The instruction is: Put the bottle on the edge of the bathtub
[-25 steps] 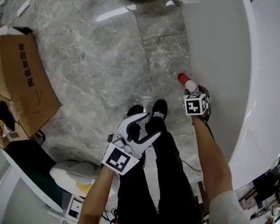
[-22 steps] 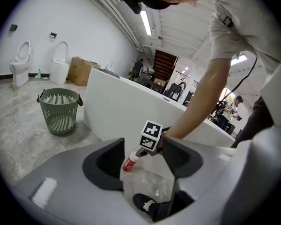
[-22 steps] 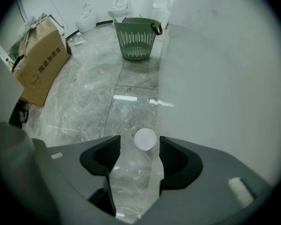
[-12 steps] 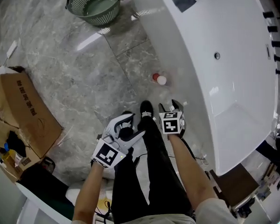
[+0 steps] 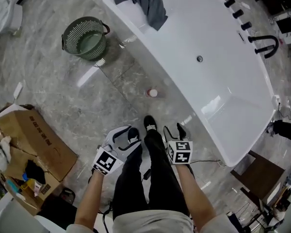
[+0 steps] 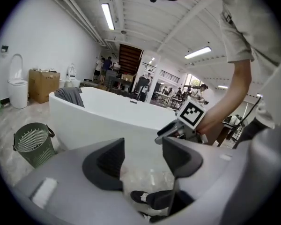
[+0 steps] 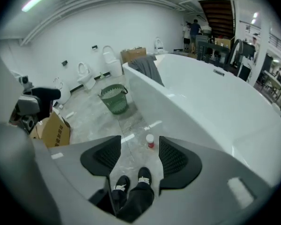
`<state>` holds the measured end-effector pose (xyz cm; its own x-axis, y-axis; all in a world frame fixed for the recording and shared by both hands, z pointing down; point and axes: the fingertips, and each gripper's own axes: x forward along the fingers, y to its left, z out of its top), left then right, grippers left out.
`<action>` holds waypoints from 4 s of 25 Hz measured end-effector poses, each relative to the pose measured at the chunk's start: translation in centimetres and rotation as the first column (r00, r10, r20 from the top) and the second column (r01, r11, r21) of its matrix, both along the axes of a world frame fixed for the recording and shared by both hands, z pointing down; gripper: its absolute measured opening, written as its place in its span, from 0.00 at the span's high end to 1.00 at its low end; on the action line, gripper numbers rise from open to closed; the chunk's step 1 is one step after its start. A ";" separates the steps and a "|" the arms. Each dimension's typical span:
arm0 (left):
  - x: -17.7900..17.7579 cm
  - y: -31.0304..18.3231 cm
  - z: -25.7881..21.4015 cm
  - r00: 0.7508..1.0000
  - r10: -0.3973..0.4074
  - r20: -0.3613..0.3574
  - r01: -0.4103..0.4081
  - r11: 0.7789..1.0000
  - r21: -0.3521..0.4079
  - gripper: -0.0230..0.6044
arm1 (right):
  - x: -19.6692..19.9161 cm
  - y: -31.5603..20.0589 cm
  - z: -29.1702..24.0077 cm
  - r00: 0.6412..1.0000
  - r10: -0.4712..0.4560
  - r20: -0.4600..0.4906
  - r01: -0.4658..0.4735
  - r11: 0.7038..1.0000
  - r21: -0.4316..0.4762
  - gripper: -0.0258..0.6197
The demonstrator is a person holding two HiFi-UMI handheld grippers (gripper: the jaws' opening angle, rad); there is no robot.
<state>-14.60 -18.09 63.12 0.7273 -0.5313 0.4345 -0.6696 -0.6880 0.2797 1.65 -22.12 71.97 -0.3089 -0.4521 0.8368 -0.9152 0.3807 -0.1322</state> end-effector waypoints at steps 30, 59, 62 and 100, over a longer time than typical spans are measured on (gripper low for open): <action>3.9 4.4 -19.3 0.999 -0.044 -0.031 0.047 0.995 0.092 0.48 | 0.1 10.3 -22.5 0.982 0.065 0.177 -0.105 0.969 0.226 0.56; 7.0 3.0 -18.6 0.997 -0.069 -0.020 0.070 0.996 0.063 0.67 | 2.9 8.9 -24.2 0.977 0.049 0.209 -0.107 0.955 0.278 0.67; 6.5 2.7 -18.4 0.996 -0.081 -0.020 0.082 0.994 0.065 0.74 | 2.8 8.6 -24.1 0.976 0.054 0.211 -0.113 0.954 0.279 0.72; 3.0 2.4 -18.4 0.983 -0.181 -0.029 0.182 0.982 0.049 0.87 | 2.5 8.1 -23.8 0.961 0.107 0.255 -0.177 0.946 0.271 0.96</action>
